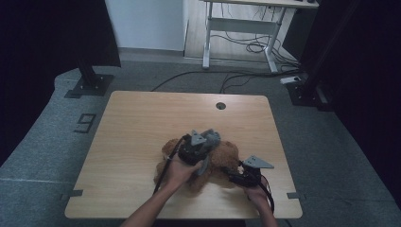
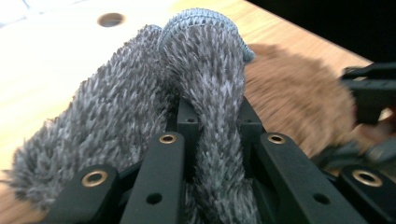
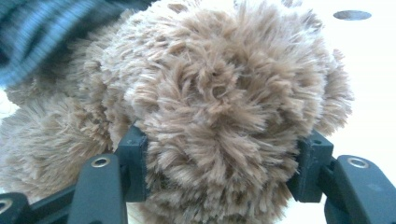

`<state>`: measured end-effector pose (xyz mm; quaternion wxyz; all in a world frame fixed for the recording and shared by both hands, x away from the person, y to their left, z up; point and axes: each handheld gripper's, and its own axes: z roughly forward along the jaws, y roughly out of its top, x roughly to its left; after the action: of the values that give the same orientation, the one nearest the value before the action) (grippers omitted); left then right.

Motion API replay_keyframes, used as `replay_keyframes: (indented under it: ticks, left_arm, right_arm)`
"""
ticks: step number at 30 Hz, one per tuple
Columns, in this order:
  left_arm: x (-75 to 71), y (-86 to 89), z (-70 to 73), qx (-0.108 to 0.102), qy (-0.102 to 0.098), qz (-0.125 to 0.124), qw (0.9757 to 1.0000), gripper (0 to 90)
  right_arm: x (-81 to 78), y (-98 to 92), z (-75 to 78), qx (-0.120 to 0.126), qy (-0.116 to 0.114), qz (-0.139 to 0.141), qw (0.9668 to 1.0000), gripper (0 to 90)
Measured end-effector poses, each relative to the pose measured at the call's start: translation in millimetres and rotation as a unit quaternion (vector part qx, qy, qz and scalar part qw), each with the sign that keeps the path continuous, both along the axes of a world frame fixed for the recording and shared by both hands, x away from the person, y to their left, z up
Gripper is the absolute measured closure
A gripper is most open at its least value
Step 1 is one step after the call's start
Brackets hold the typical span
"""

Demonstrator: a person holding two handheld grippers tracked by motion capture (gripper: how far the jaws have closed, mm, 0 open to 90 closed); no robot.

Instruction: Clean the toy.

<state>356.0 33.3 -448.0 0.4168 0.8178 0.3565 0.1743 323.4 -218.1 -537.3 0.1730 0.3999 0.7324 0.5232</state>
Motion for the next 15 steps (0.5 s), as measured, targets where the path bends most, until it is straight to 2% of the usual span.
replay_keyframes:
  ticks: [2,6,9,15]
  left_arm:
    - [-1.5,20.8,4.4,0.002,-0.006,0.014,0.9999,77.5]
    - [-2.8,53.4,-2.1,-0.03,0.013,0.035,0.9988,77.4]
    - [-5.6,65.9,-9.1,-0.042,0.015,0.04,0.9982,77.5]
    - [-2.5,87.1,-12.0,-0.056,0.022,0.06,0.9964,77.2]
  right_arm:
    - [-0.6,-0.1,-0.3,0.002,0.0,-0.001,1.0,37.7]
    - [-0.5,0.0,0.0,0.001,-0.001,0.001,1.0,37.6]
    - [-1.4,1.4,0.9,-0.005,-0.003,0.003,1.0,37.6]
    - [-0.9,0.5,0.2,-0.001,-0.003,0.005,1.0,37.6]
